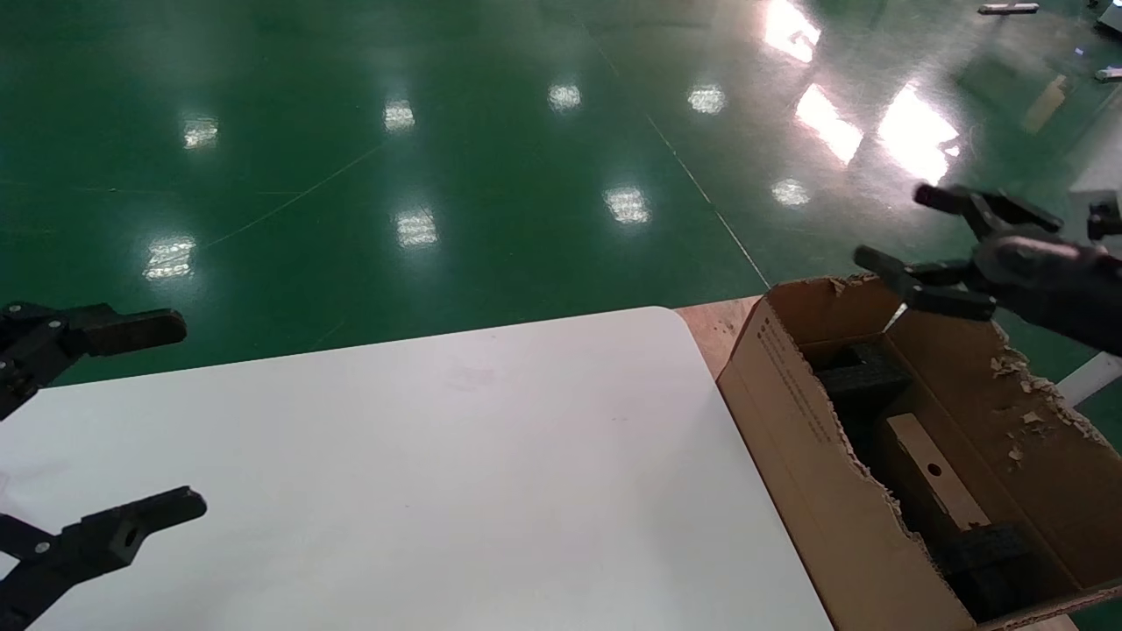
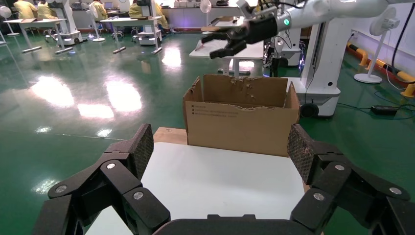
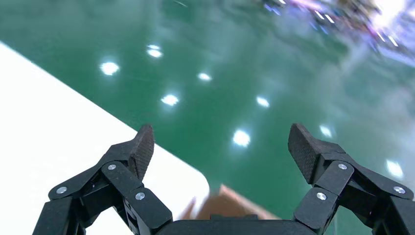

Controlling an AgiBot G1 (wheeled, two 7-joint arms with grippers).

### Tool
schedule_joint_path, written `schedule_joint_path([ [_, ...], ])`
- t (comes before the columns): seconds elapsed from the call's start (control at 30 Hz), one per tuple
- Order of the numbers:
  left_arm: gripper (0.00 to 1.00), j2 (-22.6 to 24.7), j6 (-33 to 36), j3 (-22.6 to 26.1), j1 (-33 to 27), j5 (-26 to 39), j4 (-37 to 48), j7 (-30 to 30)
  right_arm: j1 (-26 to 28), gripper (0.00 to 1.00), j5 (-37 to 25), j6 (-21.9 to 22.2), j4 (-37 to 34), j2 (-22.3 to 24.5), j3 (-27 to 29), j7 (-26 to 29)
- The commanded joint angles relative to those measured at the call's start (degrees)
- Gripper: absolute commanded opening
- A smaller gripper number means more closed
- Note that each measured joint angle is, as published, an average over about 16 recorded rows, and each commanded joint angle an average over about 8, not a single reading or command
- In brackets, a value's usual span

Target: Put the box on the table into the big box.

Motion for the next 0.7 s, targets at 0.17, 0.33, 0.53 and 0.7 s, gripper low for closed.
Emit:
schedule_joint_path([
  [0.17,1.0,-0.01,-0.01,0.0,0.01,-0.01,0.01,0.0,1.84,1.0,-0.43,-0.83,3.71,-0.02,-0.31,-0.38],
  [0.33,1.0,-0.01,-0.01,0.0,0.01,-0.01,0.01,0.0,1.34,1.0,-0.44,-0.52,2.71,-0.02,-0.25,-0.34],
  [0.53,1.0,0.0,0.0,0.0,0.01,-0.01,0.01,0.0,0.83,1.0,-0.33,-0.24,1.91,-0.07,-0.1,-0.24],
  [0.7,1.0,0.0,0.0,0.0,0.0,-0.01,0.01,0.0,0.02,1.0,-0.39,0.01,3.73,-0.36,0.64,0.89],
])
